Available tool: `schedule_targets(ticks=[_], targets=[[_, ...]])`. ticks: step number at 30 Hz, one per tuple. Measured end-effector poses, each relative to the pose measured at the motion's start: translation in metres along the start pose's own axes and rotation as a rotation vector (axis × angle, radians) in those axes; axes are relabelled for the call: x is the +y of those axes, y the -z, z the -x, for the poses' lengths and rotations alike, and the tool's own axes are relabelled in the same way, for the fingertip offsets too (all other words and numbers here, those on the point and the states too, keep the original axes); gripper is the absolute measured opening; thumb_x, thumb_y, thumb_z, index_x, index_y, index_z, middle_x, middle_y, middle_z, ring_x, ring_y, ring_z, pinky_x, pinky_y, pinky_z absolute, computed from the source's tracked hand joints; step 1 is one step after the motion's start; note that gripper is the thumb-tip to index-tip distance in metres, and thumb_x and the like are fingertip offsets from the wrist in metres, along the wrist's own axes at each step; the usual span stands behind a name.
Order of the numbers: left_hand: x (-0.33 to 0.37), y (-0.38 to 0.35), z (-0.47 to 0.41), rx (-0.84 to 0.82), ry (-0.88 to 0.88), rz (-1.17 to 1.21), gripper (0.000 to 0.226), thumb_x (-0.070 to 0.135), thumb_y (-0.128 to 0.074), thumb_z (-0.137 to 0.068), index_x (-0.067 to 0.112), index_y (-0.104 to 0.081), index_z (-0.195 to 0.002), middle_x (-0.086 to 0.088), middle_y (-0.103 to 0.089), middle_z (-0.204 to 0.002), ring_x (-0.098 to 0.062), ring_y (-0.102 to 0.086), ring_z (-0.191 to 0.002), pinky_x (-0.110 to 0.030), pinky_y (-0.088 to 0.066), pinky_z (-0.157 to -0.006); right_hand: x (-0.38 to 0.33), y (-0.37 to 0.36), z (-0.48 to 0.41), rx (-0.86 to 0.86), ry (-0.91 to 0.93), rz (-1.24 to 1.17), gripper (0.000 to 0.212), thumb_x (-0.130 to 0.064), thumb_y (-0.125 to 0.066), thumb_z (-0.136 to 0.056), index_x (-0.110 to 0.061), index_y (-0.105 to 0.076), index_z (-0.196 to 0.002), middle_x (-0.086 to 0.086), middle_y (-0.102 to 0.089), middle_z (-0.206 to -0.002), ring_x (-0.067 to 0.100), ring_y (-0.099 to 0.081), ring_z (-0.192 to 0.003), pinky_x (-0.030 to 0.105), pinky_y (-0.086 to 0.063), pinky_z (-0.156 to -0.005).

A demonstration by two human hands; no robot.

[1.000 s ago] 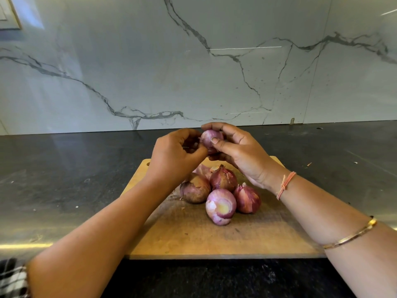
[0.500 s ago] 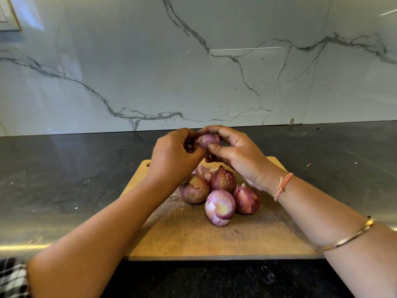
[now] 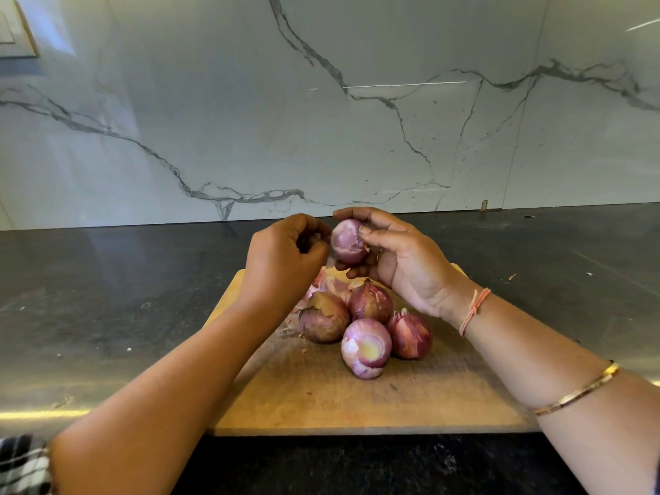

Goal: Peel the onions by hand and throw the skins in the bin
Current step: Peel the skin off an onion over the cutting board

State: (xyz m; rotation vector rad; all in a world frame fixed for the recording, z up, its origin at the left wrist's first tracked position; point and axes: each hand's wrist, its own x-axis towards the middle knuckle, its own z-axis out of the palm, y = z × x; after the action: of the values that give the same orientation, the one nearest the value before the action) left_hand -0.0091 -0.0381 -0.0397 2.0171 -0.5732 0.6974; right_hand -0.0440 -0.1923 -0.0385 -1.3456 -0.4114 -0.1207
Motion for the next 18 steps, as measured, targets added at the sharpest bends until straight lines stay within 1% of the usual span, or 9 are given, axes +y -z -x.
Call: schedule_targets(ticks=[3,6,8,10,11,14,16,18], targets=[[-0.0030,0.0021,-0.0013,-0.001,0.022,0.005,0.016,0.006,-0.060,-0.085,0.020,-0.068,-0.087,0.003,-0.068,-0.077,-0.011,-0.061,-0.066,-0.019,-0.047,-0.061,-0.0017,0.0020,-0.0002,0.037,-0.015,-0.027,0.025,-0.004,-0.036,-0.097,-0.013,-0.057,-0.107,0.007,-0.064,-0.087,0.021,-0.064,-0.066,0.024,-0.046,-0.056],[-0.0015,0.0012,0.0017,-0.058,0.022,0.032,0.016,0.010,-0.059,-0.086,0.021,-0.069,-0.088,0.004,-0.070,-0.080,-0.009,-0.064,-0.072,-0.022,-0.052,-0.067,-0.0007,0.0032,-0.0013,0.074,-0.023,0.016,0.019,-0.004,-0.040,-0.096,-0.011,-0.057,-0.102,0.008,-0.063,-0.085,0.018,-0.064,-0.063,0.023,-0.045,-0.055],[0.0017,0.0011,0.0047,-0.110,-0.001,0.066,0.014,0.019,-0.061,-0.086,0.020,-0.071,-0.095,0.007,-0.070,-0.084,-0.006,-0.065,-0.078,-0.022,-0.055,-0.069,0.0003,0.0034,-0.0013,0.072,-0.021,0.069,0.020,-0.004,-0.043,-0.096,-0.012,-0.060,-0.103,0.007,-0.063,-0.088,0.014,-0.064,-0.064,0.021,-0.047,-0.056],[0.0040,0.0019,0.0063,-0.144,-0.024,0.087,0.021,0.031,-0.063,-0.084,0.021,-0.071,-0.100,0.008,-0.070,-0.088,-0.004,-0.065,-0.082,-0.022,-0.055,-0.072,0.0013,0.0039,-0.0009,0.063,-0.016,0.099,0.022,-0.004,-0.045,-0.095,-0.012,-0.062,-0.107,0.007,-0.064,-0.090,0.009,-0.064,-0.064,0.020,-0.048,-0.056],[0.0045,0.0027,0.0065,-0.155,-0.028,0.084,0.022,0.034,-0.064,-0.083,0.021,-0.070,-0.101,0.009,-0.070,-0.088,-0.002,-0.065,-0.083,-0.019,-0.055,-0.072,0.0014,0.0042,-0.0007,0.059,-0.011,0.106,0.023,-0.003,-0.046,-0.095,-0.011,-0.062,-0.110,0.006,-0.065,-0.091,0.008,-0.064,-0.065,0.020,-0.048,-0.056],[0.0053,0.0037,0.0067,-0.163,-0.017,0.068,0.015,0.033,-0.064,-0.081,0.026,-0.068,-0.093,0.015,-0.068,-0.083,0.002,-0.064,-0.079,-0.012,-0.052,-0.068,0.0017,0.0053,-0.0002,0.044,-0.005,0.153,0.028,-0.001,-0.047,-0.094,-0.011,-0.062,-0.115,0.006,-0.066,-0.097,0.005,-0.063,-0.070,0.018,-0.048,-0.060],[0.0058,0.0037,0.0068,-0.151,-0.017,0.061,0.009,0.032,-0.064,-0.079,0.028,-0.066,-0.087,0.016,-0.066,-0.077,0.002,-0.063,-0.075,-0.013,-0.051,-0.065,0.0014,0.0054,0.0000,0.037,-0.009,0.183,0.028,0.000,-0.048,-0.094,-0.012,-0.063,-0.114,0.007,-0.066,-0.101,0.008,-0.063,-0.077,0.019,-0.050,-0.064],[0.0056,0.0037,0.0064,-0.131,-0.021,0.049,0.008,0.028,-0.065,-0.078,0.026,-0.067,-0.086,0.014,-0.066,-0.074,-0.001,-0.062,-0.074,-0.016,-0.051,-0.064,0.0018,0.0050,-0.0003,0.032,-0.009,0.191,0.028,0.001,-0.049,-0.092,-0.012,-0.063,-0.112,0.009,-0.065,-0.103,0.014,-0.062,-0.085,0.023,-0.052,-0.072]])
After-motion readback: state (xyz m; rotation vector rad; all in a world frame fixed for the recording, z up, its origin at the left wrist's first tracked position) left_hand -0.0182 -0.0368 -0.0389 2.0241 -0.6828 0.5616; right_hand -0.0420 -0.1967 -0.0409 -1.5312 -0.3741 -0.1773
